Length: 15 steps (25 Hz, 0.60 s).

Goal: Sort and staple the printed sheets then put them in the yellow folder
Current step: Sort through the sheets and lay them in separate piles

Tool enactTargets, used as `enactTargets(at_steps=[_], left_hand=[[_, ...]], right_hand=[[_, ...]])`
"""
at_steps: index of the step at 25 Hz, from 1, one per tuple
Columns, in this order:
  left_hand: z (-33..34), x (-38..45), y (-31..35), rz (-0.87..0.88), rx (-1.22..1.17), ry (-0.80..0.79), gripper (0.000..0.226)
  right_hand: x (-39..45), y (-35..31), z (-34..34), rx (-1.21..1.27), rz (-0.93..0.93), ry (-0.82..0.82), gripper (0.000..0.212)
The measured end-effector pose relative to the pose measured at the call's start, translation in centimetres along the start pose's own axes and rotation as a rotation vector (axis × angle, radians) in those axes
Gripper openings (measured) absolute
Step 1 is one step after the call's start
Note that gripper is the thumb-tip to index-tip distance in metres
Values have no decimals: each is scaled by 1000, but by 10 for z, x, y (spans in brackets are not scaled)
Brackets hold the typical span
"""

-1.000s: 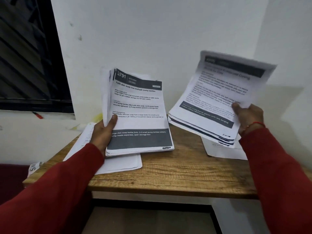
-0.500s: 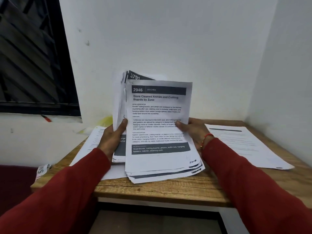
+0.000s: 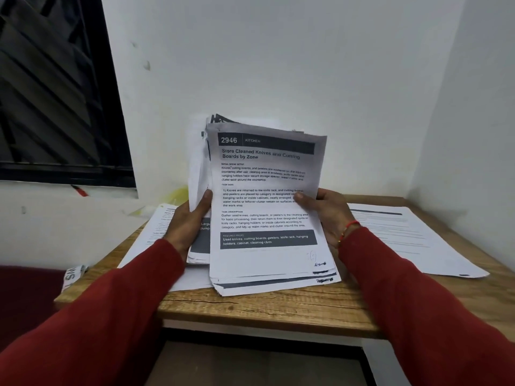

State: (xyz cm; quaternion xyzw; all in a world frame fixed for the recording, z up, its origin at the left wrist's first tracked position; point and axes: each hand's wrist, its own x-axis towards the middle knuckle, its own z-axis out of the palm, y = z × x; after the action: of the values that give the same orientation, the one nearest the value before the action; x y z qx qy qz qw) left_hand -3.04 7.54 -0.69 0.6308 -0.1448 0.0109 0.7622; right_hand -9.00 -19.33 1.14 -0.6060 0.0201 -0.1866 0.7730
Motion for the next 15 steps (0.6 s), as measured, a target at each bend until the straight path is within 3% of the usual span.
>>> enactTargets(at_steps=[4,10,15], left_hand=[[1,1,-1,-43,-61,-36,48],[-1,-1,0,-20,-32,-25,43],[2,-2,0,-63,-85,-50,51]], right_hand=[[4,0,-5,-35,-72,79,22],[-2,-3,-1,-2,-25,-46,27],[4,-2,-5,23,-55,68,16]])
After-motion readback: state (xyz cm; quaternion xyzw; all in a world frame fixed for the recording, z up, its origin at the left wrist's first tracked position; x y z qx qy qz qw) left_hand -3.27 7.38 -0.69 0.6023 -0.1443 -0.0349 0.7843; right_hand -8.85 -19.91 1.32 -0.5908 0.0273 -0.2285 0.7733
